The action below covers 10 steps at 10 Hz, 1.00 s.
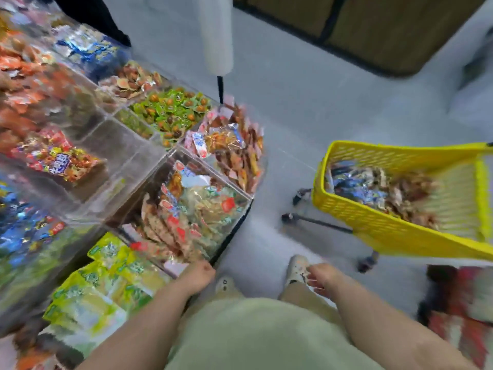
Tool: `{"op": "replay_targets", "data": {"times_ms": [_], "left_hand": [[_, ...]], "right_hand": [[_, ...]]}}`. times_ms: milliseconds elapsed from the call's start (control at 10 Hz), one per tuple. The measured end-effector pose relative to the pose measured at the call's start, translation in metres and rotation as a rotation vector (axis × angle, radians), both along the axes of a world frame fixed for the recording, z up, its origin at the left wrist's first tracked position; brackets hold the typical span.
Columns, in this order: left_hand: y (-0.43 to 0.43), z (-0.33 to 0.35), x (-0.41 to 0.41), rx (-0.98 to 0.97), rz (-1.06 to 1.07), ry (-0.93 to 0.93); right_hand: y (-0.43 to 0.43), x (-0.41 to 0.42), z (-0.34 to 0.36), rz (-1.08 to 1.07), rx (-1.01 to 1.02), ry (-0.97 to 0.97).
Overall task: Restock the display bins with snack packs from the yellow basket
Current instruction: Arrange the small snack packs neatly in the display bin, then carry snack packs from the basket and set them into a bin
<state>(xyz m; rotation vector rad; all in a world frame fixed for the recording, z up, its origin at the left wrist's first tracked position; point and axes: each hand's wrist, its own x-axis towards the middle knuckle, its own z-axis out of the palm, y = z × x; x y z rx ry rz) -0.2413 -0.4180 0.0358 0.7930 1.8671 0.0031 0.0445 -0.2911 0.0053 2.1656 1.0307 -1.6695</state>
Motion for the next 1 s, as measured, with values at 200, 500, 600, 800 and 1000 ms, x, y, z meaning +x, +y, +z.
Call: {"op": "replay_targets", "data": {"times_ms": [200, 500, 600, 800, 1000], "left_hand": [[0.054, -0.014, 0.067, -0.16, -0.111, 0.049], [0.179, 0.003, 0.192, -0.057, 0.622, -0.343], [0.221, 0.008, 0.224, -0.037, 0.602, -0.39], [0.265, -0.005, 0.229, -0.136, 0.561, -0.358], [0.331, -0.03, 0.206, -0.182, 0.56, -0.288]], "right_hand": [[0.019, 0.111, 0.004, 0.07, -0.124, -0.07], [0.115, 0.186, 0.025, -0.033, 0.117, -0.017], [0.147, 0.196, 0.033, 0.024, 0.135, 0.032], [0.213, 0.196, 0.032, -0.091, 0.176, 0.169], [0.276, 0.187, 0.012, -0.144, 0.176, 0.179]]}}
